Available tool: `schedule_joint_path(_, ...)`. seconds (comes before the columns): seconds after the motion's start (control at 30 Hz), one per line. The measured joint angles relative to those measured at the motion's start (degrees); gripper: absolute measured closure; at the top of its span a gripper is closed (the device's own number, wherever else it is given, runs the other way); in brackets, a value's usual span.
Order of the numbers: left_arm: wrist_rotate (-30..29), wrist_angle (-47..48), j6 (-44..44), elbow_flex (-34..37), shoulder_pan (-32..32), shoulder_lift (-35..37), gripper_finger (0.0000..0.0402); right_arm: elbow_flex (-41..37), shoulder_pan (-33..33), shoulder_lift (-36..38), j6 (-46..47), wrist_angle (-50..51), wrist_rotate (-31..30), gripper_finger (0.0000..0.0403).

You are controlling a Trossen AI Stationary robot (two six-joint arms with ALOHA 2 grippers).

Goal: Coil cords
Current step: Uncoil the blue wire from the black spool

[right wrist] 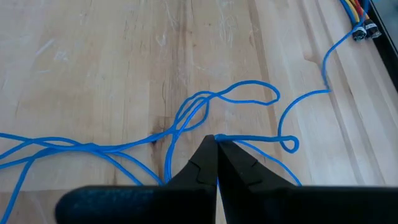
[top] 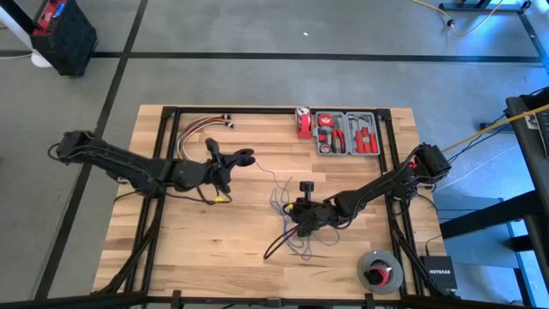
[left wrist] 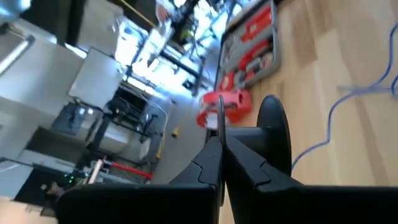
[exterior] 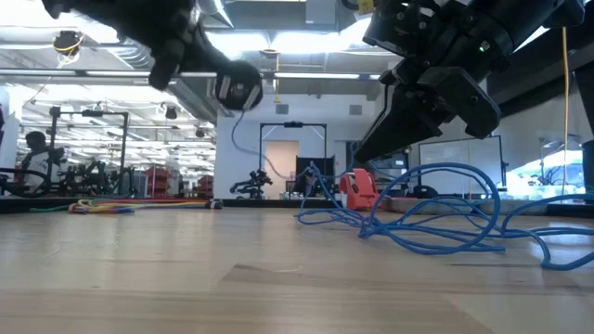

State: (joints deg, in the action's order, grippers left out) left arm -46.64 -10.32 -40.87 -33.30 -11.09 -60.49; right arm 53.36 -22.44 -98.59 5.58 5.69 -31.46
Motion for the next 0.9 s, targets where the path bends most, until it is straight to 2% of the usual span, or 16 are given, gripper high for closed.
schedule_joint_path(0.2, 4.6, 1.8, 0.2, 0.0, 3.7, -7.3, 0.0396, 0.0, 0.0, 0.0, -0.1, 0.1, -0.2, 0.0398)
schedule_joint_path(0.37, 4.2, 4.8, 1.0, 0.0, 1.5, -16.1, 0.0396, 0.0, 0.0, 0.0, -0.9, 0.4, -1.5, 0.0398)
schedule_joint_path(0.6, -9.9, 4.8, 5.8, 0.0, -3.0, -29.2, 0.0396, 0.0, 0.0, 0.0, -1.6, 0.4, -3.3, 0.0398)
schedule_joint_path(0.77, -11.0, 4.7, 8.7, 0.0, -4.0, -33.7, 0.0396, 0.0, 0.0, 0.0, -1.6, 0.4, -3.5, 0.0397)
schedule_joint_path(0.9, -10.8, 4.5, 11.6, -0.1, -4.1, -34.2, 0.0388, 0.0, 0.0, 0.0, -1.5, 0.4, -3.5, 0.0397)
